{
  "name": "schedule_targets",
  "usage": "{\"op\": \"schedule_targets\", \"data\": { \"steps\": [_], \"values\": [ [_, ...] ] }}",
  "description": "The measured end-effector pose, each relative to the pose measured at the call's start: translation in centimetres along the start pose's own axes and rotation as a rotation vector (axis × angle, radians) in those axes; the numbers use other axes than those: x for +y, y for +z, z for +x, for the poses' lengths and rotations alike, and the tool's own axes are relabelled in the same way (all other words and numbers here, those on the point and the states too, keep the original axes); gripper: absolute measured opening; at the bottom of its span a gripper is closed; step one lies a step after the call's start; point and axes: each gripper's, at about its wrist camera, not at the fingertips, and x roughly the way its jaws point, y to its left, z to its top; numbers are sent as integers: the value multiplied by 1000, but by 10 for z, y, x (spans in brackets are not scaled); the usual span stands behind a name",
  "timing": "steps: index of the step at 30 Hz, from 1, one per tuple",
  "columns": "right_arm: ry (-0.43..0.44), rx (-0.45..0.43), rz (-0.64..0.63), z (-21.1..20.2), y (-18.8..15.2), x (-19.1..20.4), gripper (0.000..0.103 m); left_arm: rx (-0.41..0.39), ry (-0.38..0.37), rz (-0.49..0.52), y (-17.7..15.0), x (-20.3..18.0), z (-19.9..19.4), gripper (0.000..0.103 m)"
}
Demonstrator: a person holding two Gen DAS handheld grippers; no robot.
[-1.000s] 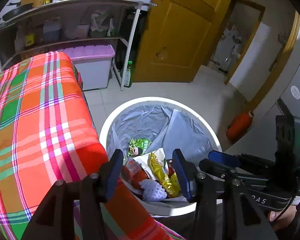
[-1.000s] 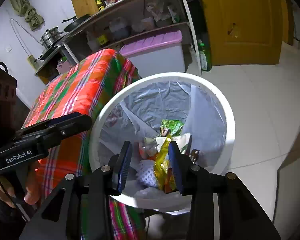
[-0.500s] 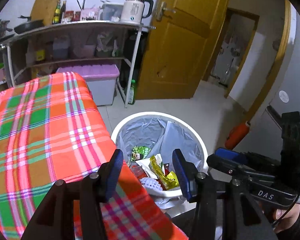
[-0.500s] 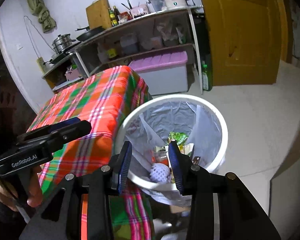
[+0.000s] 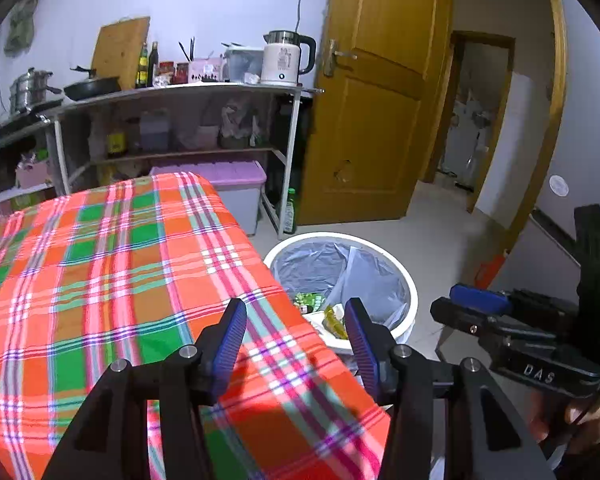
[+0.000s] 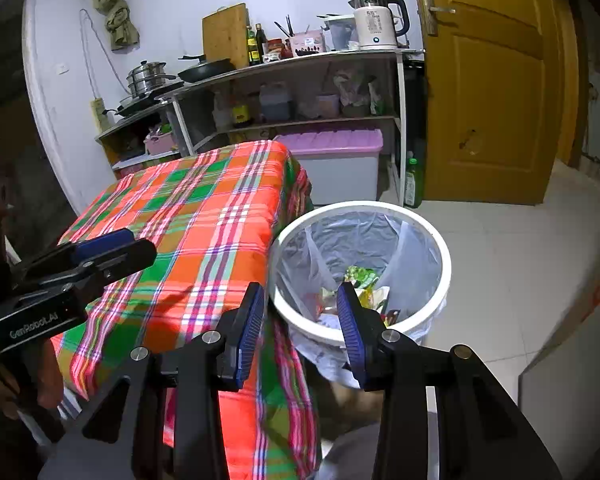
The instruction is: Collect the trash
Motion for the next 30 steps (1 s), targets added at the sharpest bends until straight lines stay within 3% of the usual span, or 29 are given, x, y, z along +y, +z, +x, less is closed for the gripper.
{"op": "schedule_targets", "data": {
  "steps": [12, 30],
  "values": [
    [-4, -50, -17, -35, -18, 25, 39, -38, 53, -24, -34, 2, -44, 51],
    [-21, -51, -44, -40, -34, 37, 39, -43, 67, -31, -52, 0, -58, 51]
  ]
}}
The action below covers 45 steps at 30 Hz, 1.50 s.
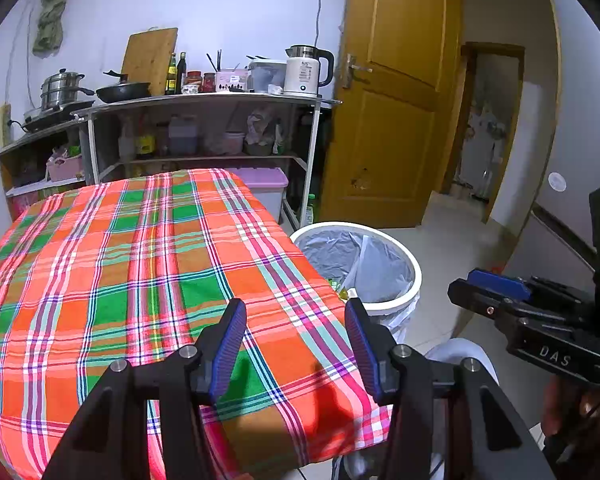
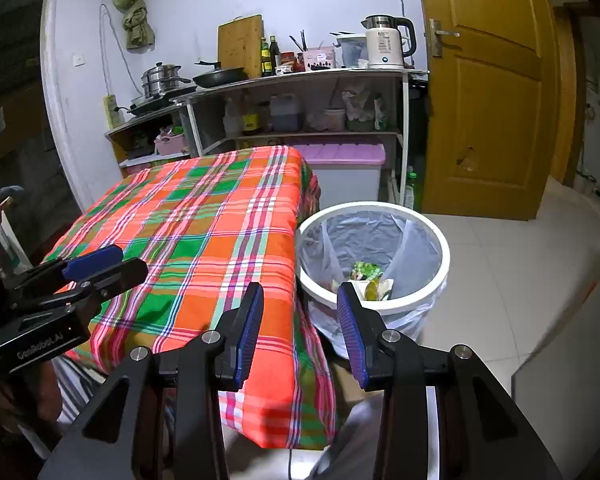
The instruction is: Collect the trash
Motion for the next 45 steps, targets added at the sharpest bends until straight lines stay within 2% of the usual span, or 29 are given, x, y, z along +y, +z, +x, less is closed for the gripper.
{"op": "schedule_targets", "data": {
  "steps": [45],
  "values": [
    [-4, 23, 3, 9, -4, -3, 39, 25, 20, 14, -5, 0, 12, 51]
  ]
}}
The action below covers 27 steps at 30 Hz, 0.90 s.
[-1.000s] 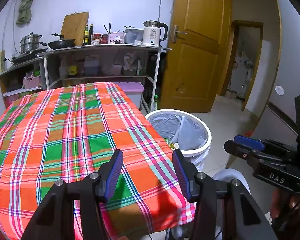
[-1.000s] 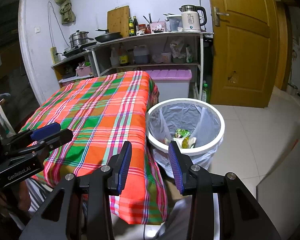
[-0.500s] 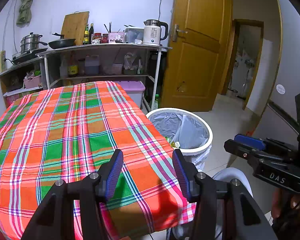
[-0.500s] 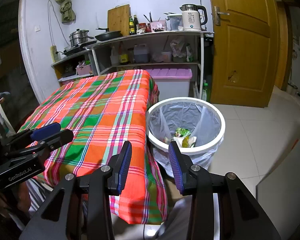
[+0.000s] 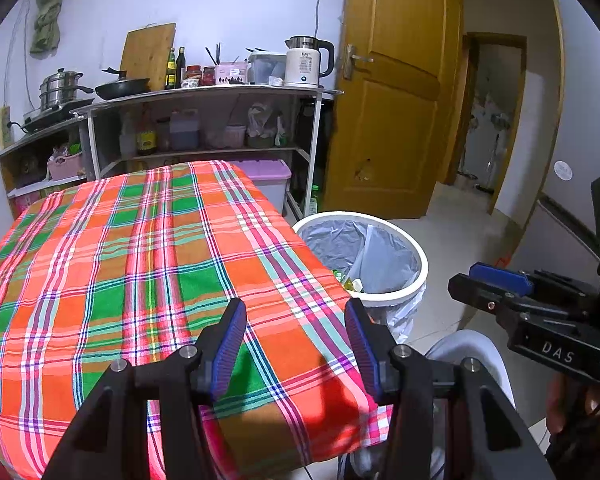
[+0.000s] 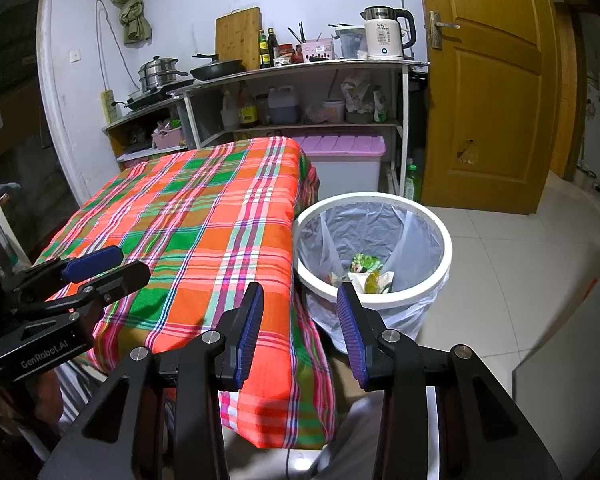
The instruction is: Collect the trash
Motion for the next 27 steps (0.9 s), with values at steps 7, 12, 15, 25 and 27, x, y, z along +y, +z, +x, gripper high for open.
{"op": "schedule_targets", "data": {
  "steps": [7, 12, 15, 25, 27],
  "values": [
    [0, 1, -1, 1, -1, 0, 39, 0, 1, 1, 0, -1, 1, 51],
    [1, 3, -2, 2, -2, -1, 39, 14, 5, 4, -2, -2, 4, 51],
    [0, 4, -1, 2, -2, -1, 39, 16, 6, 6, -2, -3, 5, 51],
    [3, 8, -4, 3, -2, -2, 39, 17, 22, 6, -4, -2, 6, 51],
    [3, 9, -3, 4, -1, -2, 39, 19, 23, 2, -5, -2, 7, 51]
  ]
}}
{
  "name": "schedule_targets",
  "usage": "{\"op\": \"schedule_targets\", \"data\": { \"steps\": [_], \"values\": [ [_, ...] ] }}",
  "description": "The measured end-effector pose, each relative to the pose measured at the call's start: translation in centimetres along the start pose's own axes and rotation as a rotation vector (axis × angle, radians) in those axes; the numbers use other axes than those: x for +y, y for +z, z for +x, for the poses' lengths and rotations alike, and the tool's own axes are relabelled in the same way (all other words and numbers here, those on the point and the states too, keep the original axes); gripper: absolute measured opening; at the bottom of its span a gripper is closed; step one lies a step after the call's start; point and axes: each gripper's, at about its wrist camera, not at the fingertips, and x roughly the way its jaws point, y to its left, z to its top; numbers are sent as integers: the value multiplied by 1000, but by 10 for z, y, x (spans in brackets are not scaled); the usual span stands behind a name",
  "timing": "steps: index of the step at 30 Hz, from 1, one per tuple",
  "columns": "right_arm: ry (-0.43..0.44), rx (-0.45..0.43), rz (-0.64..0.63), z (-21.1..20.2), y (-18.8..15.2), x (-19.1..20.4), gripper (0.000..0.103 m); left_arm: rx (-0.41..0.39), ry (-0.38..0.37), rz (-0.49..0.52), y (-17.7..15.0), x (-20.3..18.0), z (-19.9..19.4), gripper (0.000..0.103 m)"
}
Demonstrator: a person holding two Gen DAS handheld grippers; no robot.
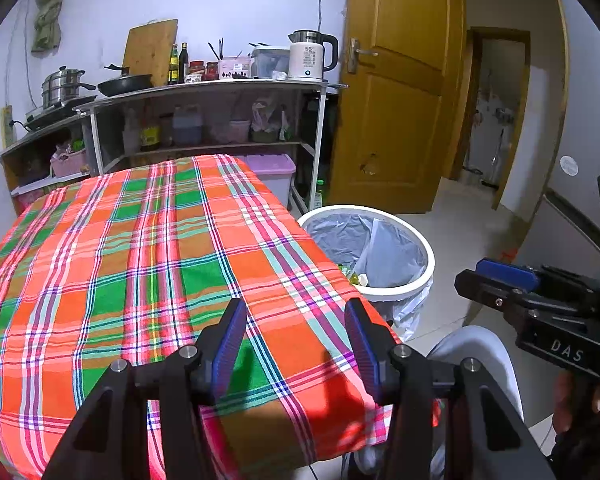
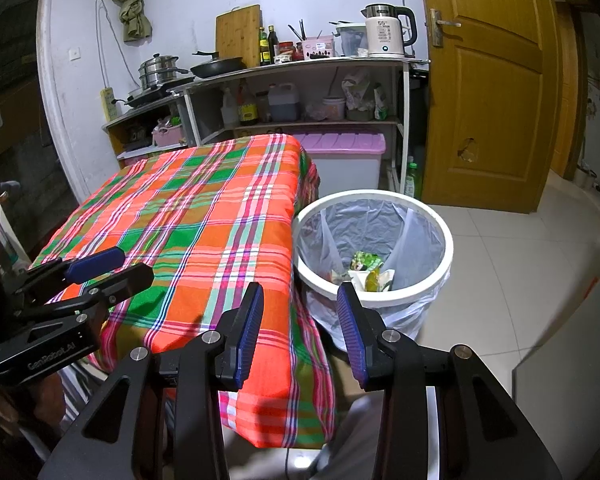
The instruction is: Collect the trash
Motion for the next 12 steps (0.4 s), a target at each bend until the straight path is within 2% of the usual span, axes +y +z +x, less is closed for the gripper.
{"op": "schedule_targets", "data": {
  "steps": [12],
  "values": [
    [0, -1, -1, 0, 0, 0, 39, -14, 1, 9, 1, -2, -1, 51]
  ]
}}
